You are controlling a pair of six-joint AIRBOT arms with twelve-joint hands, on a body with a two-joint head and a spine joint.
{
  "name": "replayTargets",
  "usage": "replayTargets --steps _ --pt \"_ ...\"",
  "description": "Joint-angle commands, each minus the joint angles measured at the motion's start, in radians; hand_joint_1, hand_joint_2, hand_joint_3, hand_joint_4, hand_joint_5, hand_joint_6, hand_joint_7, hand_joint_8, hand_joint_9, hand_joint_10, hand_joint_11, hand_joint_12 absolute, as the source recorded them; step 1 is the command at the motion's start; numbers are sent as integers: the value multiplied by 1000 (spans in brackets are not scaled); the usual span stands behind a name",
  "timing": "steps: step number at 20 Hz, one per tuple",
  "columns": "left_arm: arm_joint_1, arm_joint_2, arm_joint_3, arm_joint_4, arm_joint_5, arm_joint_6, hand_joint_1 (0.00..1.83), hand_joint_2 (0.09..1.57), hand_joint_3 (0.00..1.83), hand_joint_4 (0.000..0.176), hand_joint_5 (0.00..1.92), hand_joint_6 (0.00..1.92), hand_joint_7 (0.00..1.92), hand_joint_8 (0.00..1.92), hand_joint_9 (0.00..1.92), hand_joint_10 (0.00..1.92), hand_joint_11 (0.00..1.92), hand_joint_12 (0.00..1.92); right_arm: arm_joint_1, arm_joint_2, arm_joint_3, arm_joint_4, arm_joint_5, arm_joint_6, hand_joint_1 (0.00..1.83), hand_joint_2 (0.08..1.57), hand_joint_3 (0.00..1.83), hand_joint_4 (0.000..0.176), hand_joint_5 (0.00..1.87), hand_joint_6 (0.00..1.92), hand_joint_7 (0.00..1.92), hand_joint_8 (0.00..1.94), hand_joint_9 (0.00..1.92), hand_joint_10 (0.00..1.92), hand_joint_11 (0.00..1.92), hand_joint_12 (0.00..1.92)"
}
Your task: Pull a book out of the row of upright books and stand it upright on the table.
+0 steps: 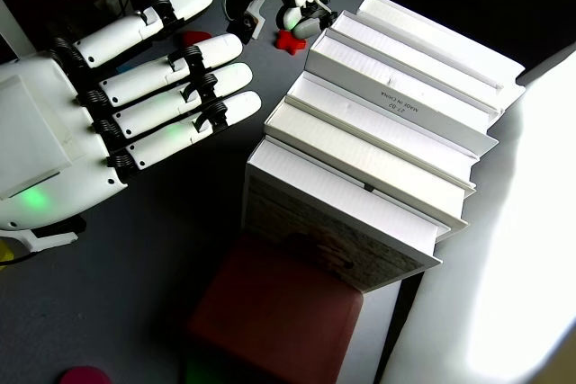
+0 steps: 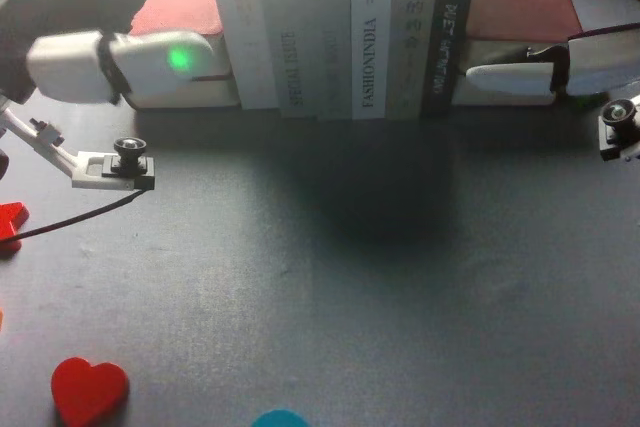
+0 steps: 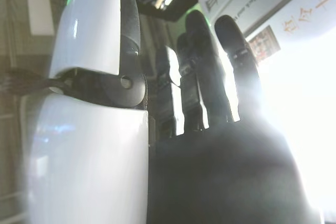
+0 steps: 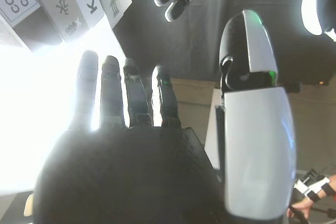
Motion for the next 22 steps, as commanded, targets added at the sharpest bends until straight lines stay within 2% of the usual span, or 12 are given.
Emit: replayTargets --steps 1,4,6,8,10,11,13,14,16,17,21,22 --pt "-12 -4 0 -49 -108 -9 993 942 12 22 355 17 456 7 438 186 11 1487 13 2 -1 56 109 7 1132 956 3 83 279 2 184 0 270 108 0 1316" --pt "-12 -4 -1 -49 -109 -9 980 950 6 4 365 12 458 4 445 160 2 1481 13 5 -5 52 109 11 1137 966 4 86 282 5 169 4 271 83 0 1321" --pt "-10 -4 -4 -49 -113 -9 1019 941 1 7 371 12 461 4 452 154 0 1479 19 6 -8 37 110 24 1099 973 5 86 267 0 165 1 288 77 0 1346" --pt "-6 -4 -6 -53 -117 -9 991 949 4 0 367 8 469 7 460 150 2 1477 56 23 -26 8 114 25 1109 1007 14 74 259 0 181 4 299 69 0 1409" --pt "0 -4 -5 -62 -118 -9 1003 954 3 0 377 8 485 8 481 134 40 1453 101 44 -39 -16 116 14 957 1005 4 76 374 18 351 17 381 74 0 1470" --pt "1 -4 -5 -63 -117 -9 1025 953 2 0 376 6 487 7 469 121 7 1476 117 52 -39 -18 114 6 935 1012 6 65 362 8 328 3 393 74 0 1479" --pt "3 -4 -6 -68 -120 -9 1036 949 0 0 382 6 461 0 443 102 0 1463 141 60 -31 -18 101 1 978 1056 13 83 348 1 281 2 334 40 0 1410" --pt "5 -4 -6 -71 -122 -9 1037 946 0 10 377 2 465 4 443 92 0 1451 155 60 -21 -19 84 -2 1055 1115 23 96 390 12 296 4 302 22 0 1382" --pt "6 -4 -7 -74 -123 -9 1038 950 0 10 361 0 452 0 436 85 0 1465 172 57 -7 -32 41 -8 1061 1121 22 89 406 18 304 6 304 23 0 1379" --pt "7 -4 -8 -76 -123 -9 1019 944 0 13 371 5 446 0 444 83 0 1494 187 51 6 -48 7 -8 1069 1112 12 98 439 22 285 0 319 26 0 1360" --pt "10 4 -14 -83 -127 -9 1003 984 12 37 365 5 376 0 399 51 0 1436 248 21 56 -113 -102 -4 1074 1092 0 85 466 15 217 0 271 2 0 1438" --pt "8 5 -16 -82 -128 -9 1044 974 6 44 401 18 366 0 397 46 0 1429 264 12 69 -127 -125 -4 1034 1097 1 68 480 12 142 0 203 0 0 1403"
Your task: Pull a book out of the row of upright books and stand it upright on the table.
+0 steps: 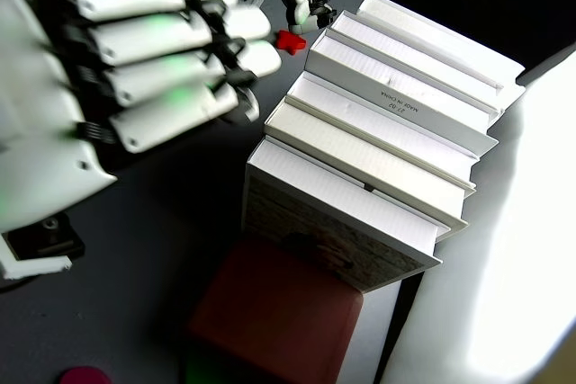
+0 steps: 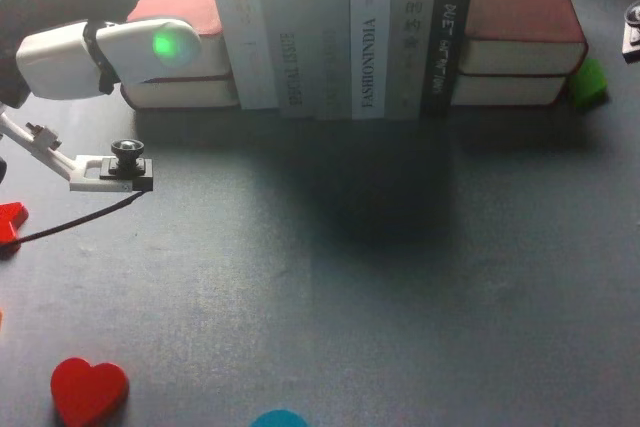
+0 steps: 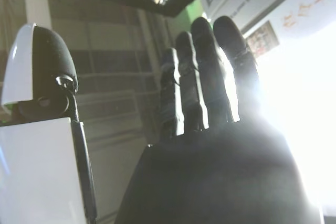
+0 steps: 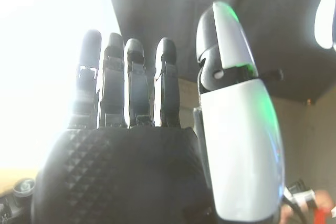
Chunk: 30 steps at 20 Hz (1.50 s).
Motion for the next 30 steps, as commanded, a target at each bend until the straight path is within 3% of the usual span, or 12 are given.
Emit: replayTargets --steps 1,3,4,5,7,10,15,22,25,28,29,30 --pt "-12 1 -1 -49 -110 -9 1060 969 3 37 400 16 351 0 396 43 0 1429 26 -4 13 59 62 6 1005 1110 4 55 488 8 77 0 152 0 0 1360" --pt "-15 -2 1 -48 -111 -9 1056 978 6 37 400 13 351 1 399 38 0 1413 47 -20 35 44 31 10 988 1115 4 68 493 4 44 1 117 5 0 1250" --pt "-16 -2 1 -46 -110 -9 1076 978 5 41 412 16 368 7 424 46 0 1406 56 -27 49 34 13 19 933 1124 4 104 506 2 15 0 42 3 0 984" --pt "-16 -1 0 -46 -110 -9 1064 974 3 45 403 12 362 4 421 43 0 1406 65 -33 61 24 -7 23 903 1147 8 109 537 1 2 0 8 0 0 357" --pt "-19 0 -2 -46 -112 -9 1040 969 0 36 406 10 385 11 445 48 0 1443 73 -37 71 19 -28 23 887 1135 0 98 622 28 0 0 0 0 0 13" --pt "-23 2 -5 -40 -112 -9 1014 988 6 3 397 2 414 12 469 47 0 1406 87 -38 79 -4 -55 23 899 1135 0 86 687 38 0 0 0 0 0 0" --pt "-32 1 -9 -30 -113 -9 1006 972 0 0 429 5 442 0 516 29 29 1326 138 -40 87 -44 -93 23 838 1142 2 110 669 10 0 0 0 0 0 0" --pt "-40 -1 -9 -19 -112 -9 961 1002 4 4 435 2 465 4 546 25 13 1415 192 -73 111 -85 -117 23 874 1150 4 67 624 1 0 0 0 0 0 0" --pt "-40 7 -13 -19 -116 -9 967 990 0 31 413 3 394 0 490 0 0 1385 192 -90 130 -85 -118 23 866 1156 4 101 605 0 0 0 0 0 0 0" --pt "-36 10 -14 -23 -120 -9 986 993 1 26 414 2 378 3 475 4 0 1337 192 -103 140 -86 -118 23 961 1186 9 34 640 22 0 0 0 0 0 0" --pt "-35 11 -14 -25 -121 -9 991 991 0 27 418 4 384 5 482 7 0 1344 192 -110 146 -86 -118 23 939 1170 1 38 643 21 0 0 0 0 0 0" --pt "-35 11 -14 -25 -121 -9 1003 993 0 24 415 2 376 1 486 8 0 1358 191 -113 149 -86 -118 23 857 1177 5 99 616 8 0 0 0 0 0 0"
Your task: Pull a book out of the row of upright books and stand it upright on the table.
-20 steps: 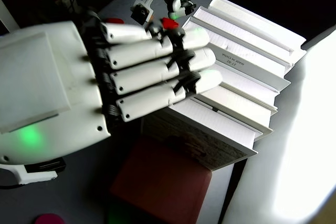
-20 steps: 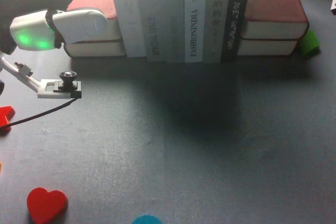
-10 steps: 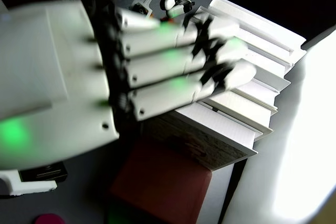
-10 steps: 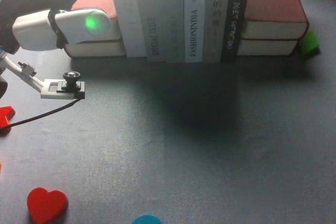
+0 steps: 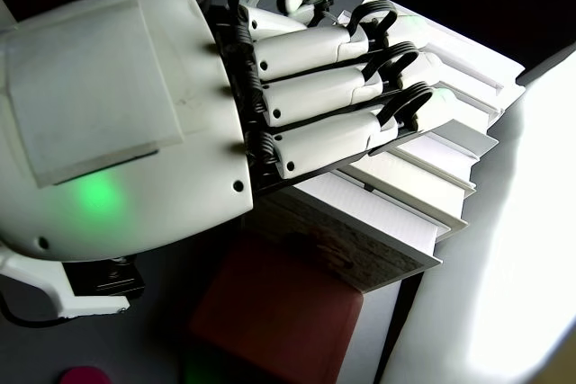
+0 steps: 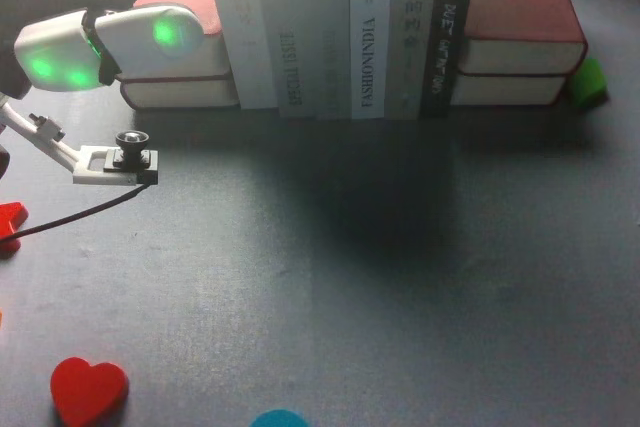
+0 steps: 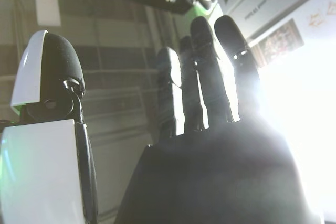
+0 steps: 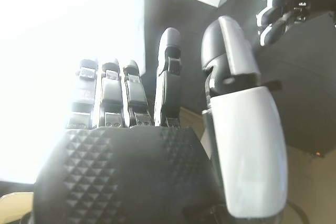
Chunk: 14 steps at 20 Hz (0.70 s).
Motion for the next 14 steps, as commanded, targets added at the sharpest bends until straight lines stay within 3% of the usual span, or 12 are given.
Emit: replayTargets --steps 1,3,5,6,7,8,9,12,13,14 --pt "-9 4 -2 -50 -104 -9 1002 1004 5 13 408 1 377 1 495 11 0 1388 18 -7 8 55 84 4 849 1166 0 112 630 13 0 0 0 0 0 0" --pt "-6 2 -2 -53 -106 -9 1027 996 0 10 402 0 356 0 489 7 0 1385 8 -16 14 55 84 4 813 1164 0 141 636 13 0 0 0 0 0 0" --pt "-5 1 -2 -54 -108 -9 1045 996 1 0 401 1 367 7 489 7 0 1381 -2 -25 24 55 82 5 882 1162 0 105 658 17 0 0 0 0 0 0" --pt "-5 1 -2 -55 -109 -9 1045 996 1 0 401 1 367 7 489 7 0 1381 -8 -29 29 56 80 5 882 1162 0 105 658 17 0 0 0 0 0 0" --pt "-5 1 -3 -55 -110 -9 1040 1003 3 10 400 0 385 10 479 2 0 1355 -18 -37 36 64 80 5 859 1186 8 88 663 15 0 0 0 0 0 0" --pt "-4 1 -4 -55 -110 -9 1046 1008 5 3 396 0 382 8 475 0 0 1353 -27 -43 44 70 80 5 830 1182 5 122 664 14 0 0 0 0 0 0" --pt "-4 1 -4 -55 -110 -9 1046 1006 4 0 400 2 377 6 480 3 3 1355 -34 -49 51 71 77 7 808 1172 1 127 669 14 0 0 0 0 0 0" --pt "-3 -1 -3 -55 -112 -9 1033 1001 2 4 408 5 382 5 479 2 0 1318 -55 -65 66 85 74 9 842 1173 0 116 666 11 0 0 0 0 9 4" --pt "-3 -3 -3 -55 -112 -9 1020 999 0 13 411 6 396 10 485 4 9 1315 -67 -73 72 96 72 9 817 1159 0 57 672 11 0 0 0 0 1 0" --pt "-3 -4 -2 -54 -113 -9 1019 996 0 22 407 4 394 7 480 2 10 1310 -79 -84 82 105 71 10 917 1178 3 6 678 9 0 0 0 0 0 0"
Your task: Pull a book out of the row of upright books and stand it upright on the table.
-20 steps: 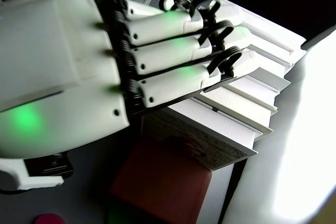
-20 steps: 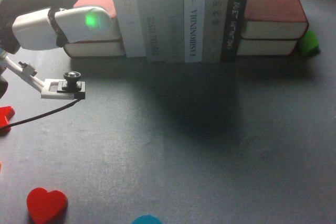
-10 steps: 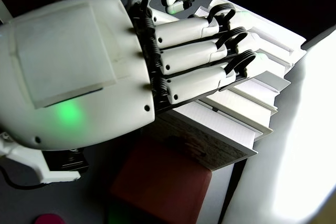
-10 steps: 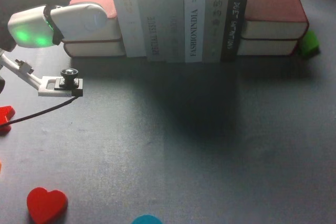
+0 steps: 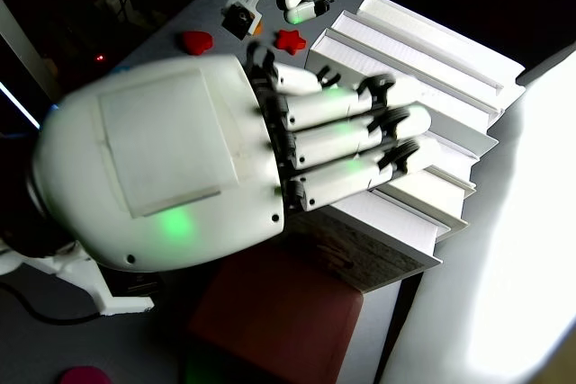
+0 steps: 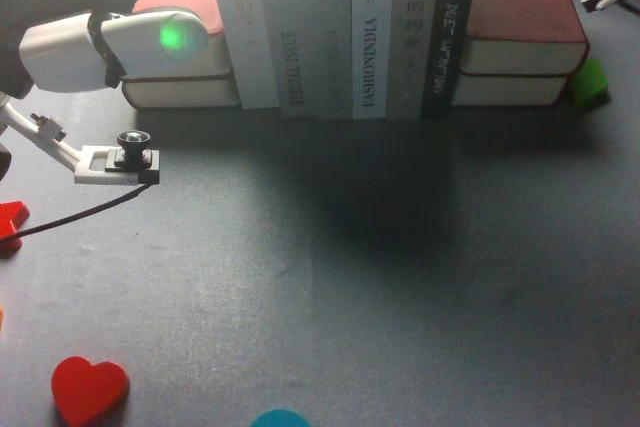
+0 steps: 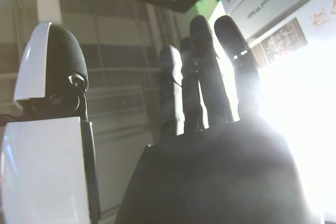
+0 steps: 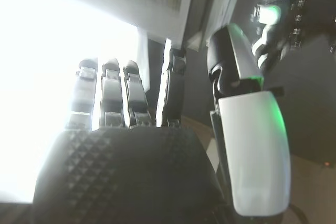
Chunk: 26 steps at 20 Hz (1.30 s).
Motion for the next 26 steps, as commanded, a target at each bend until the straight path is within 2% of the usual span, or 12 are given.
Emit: replayTargets --steps 1,3,4,5,9,17,18,19,22,24,25,26 --pt "-5 -3 -1 -48 -108 -9 1034 995 0 9 408 3 379 1 468 0 1 1326 1 -6 9 42 66 1 926 1188 7 17 680 9 0 0 0 0 0 0" --pt "-5 -3 -1 -48 -108 -9 1019 994 0 2 414 6 379 2 469 2 0 1335 0 -16 14 42 64 4 944 1190 5 29 683 8 0 0 0 0 0 0" --pt "-5 -3 -1 -48 -108 -9 1034 990 0 6 423 7 389 4 477 4 0 1359 0 -17 15 41 64 4 904 1197 8 59 669 2 0 0 0 0 0 0" --pt "-5 -3 -1 -48 -108 -9 1030 992 0 15 421 6 383 1 467 0 0 1357 -1 -18 15 38 62 4 916 1207 11 64 662 0 0 0 0 0 0 0" --pt "-2 -6 -2 -49 -110 -9 1037 975 0 11 431 8 410 7 495 10 4 1354 -18 -19 14 38 58 13 1045 1166 0 0 693 10 0 0 0 0 0 0" --pt "40 -2 -18 -85 -119 -9 1004 980 0 29 406 4 373 0 480 2 0 1268 -24 53 -157 -64 98 37 820 1189 9 2 663 4 0 0 0 0 0 0" --pt "41 -2 -19 -86 -119 -9 999 975 0 35 407 5 381 3 481 2 0 1262 -24 64 -172 -68 101 33 714 1167 0 26 648 0 0 0 0 0 0 0" --pt "46 -2 -21 -90 -121 -9 1007 977 0 29 406 3 374 0 468 1 0 1236 -25 93 -211 -77 114 18 581 1175 3 104 613 0 0 0 0 0 0 0" --pt "62 -1 -28 -105 -129 -9 1018 967 0 33 414 5 383 1 472 2 0 1291 -37 151 -286 -85 145 -11 682 1199 10 72 590 0 0 0 0 0 0 0" --pt "75 -2 -30 -119 -136 -9 998 986 4 28 416 4 352 0 487 6 1 1331 -55 180 -324 -85 170 -24 564 1208 12 142 568 6 0 0 0 0 0 0" --pt "81 -3 -30 -127 -141 -9 967 994 6 28 418 4 351 1 497 9 0 1356 -69 194 -340 -84 185 -26 521 1214 13 153 562 3 0 0 0 0 0 0" --pt "88 -4 -30 -134 -146 -9 954 998 6 38 414 2 366 6 487 4 0 1337 -78 207 -357 -75 194 -41 508 1244 23 128 573 6 0 0 0 0 0 0"
